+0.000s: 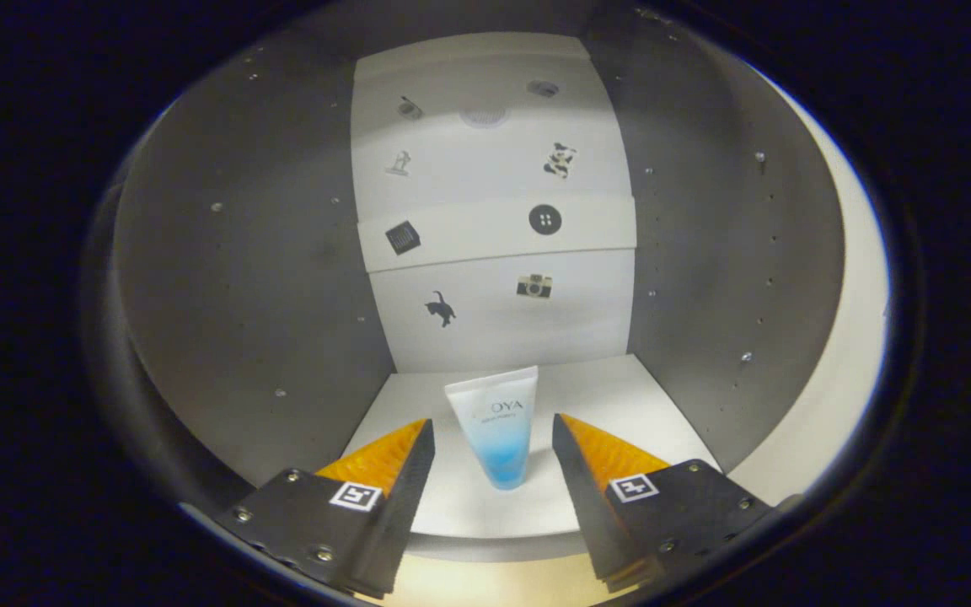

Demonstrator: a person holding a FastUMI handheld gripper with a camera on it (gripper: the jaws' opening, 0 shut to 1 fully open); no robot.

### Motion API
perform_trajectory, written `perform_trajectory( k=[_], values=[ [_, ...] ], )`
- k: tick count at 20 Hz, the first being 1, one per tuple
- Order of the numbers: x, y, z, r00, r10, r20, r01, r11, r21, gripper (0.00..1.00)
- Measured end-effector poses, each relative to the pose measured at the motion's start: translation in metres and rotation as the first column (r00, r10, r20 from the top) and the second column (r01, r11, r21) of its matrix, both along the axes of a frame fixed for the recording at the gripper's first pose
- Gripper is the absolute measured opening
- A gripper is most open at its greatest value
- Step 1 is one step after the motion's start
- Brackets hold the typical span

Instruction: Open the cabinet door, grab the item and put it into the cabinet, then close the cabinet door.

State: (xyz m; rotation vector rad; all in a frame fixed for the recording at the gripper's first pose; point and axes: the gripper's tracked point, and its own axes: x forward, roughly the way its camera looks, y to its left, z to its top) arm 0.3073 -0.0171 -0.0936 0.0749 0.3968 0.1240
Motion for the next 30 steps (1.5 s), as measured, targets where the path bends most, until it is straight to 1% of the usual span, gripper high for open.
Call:
perform_trajectory(
  k=[1,2,3,5,6,8,10,12,16,18,22,24,26,28,30],
  values=[
    [-0.011,0.001,0.008,1.0,0.004,0.022,-0.004,1.0,-0.001,0.84],
    [-0.022,0.002,0.015,0.999,0.007,0.037,-0.007,1.0,-0.002,0.87],
    [-0.035,0.002,0.021,0.999,0.01,0.054,-0.01,1.0,-0.006,0.88],
    [-0.06,0.001,0.035,0.996,0.008,0.091,-0.007,1.0,-0.016,0.94],
    [-0.074,0.0,0.042,0.995,0.006,0.101,-0.005,1.0,-0.014,0.99],
    [-0.11,0.0,0.055,0.993,0.006,0.119,-0.008,1.0,0.01,0.99],
    [-0.144,-0.013,0.071,0.987,-0.026,0.156,0.024,1.0,0.015,0.99],
    [-0.183,-0.022,0.088,0.98,-0.044,0.195,0.04,0.999,0.023,0.99],
    [-0.264,-0.055,0.108,0.972,-0.089,0.219,0.086,0.996,0.025,0.99],
    [-0.299,-0.081,0.113,0.967,-0.135,0.218,0.132,0.991,0.027,0.99],
    [-0.359,-0.149,0.119,0.943,-0.263,0.205,0.269,0.963,-0.002,0.99],
    [-0.378,-0.19,0.12,0.919,-0.339,0.204,0.353,0.935,-0.036,0.99],
    [-0.396,-0.217,0.122,0.895,-0.404,0.19,0.414,0.91,-0.016,0.99],
    [-0.405,-0.242,0.124,0.873,-0.448,0.193,0.457,0.89,-0.003,0.99],
    [-0.409,-0.263,0.121,0.859,-0.48,0.18,0.49,0.872,-0.015,0.99]
  ],
)
